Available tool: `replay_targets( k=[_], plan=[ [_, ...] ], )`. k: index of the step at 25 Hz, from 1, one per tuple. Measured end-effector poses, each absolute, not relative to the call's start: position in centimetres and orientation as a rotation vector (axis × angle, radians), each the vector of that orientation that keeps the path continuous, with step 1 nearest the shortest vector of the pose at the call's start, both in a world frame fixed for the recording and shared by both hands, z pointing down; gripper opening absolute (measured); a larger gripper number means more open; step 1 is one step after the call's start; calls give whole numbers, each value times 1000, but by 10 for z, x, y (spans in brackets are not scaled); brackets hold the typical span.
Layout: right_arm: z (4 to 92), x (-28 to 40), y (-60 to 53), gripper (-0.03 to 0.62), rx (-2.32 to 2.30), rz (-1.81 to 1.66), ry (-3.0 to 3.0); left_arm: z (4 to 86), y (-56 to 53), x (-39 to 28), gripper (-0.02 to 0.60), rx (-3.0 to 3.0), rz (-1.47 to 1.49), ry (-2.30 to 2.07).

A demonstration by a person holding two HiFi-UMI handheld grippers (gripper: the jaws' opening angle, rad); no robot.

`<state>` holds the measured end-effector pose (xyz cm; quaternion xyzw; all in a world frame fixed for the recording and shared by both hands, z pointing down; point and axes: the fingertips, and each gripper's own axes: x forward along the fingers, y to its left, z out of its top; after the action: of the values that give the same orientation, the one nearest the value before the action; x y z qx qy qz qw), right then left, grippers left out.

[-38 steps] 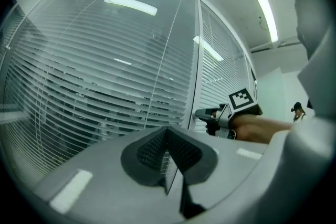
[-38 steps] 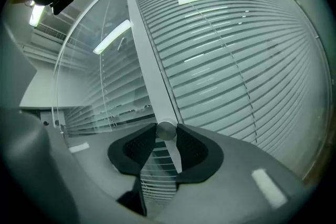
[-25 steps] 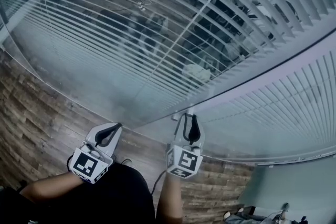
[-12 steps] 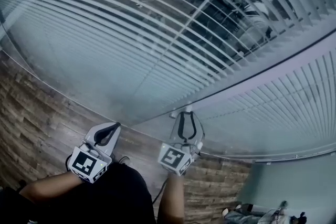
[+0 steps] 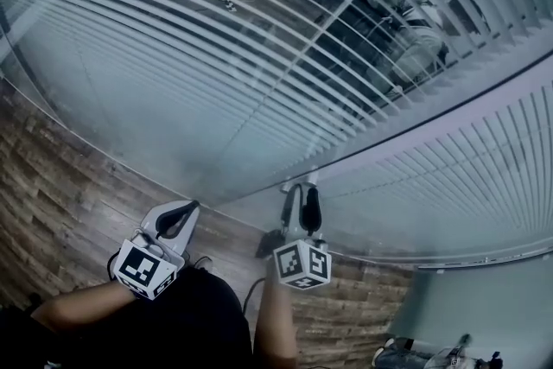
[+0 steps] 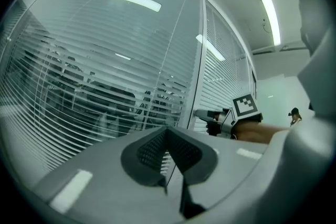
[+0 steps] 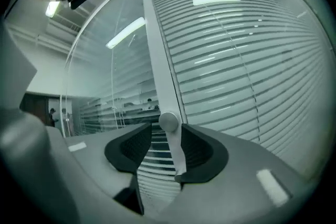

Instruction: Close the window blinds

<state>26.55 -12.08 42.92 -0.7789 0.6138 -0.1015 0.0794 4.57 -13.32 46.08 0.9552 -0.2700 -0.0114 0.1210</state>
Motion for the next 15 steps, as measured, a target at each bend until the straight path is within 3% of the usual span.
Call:
replay_targets(
  k=[15],
  plan=[
    [424, 280, -127, 129, -2302, -399, 1725, 461, -134, 50, 2, 2789, -34, -791]
  ],
)
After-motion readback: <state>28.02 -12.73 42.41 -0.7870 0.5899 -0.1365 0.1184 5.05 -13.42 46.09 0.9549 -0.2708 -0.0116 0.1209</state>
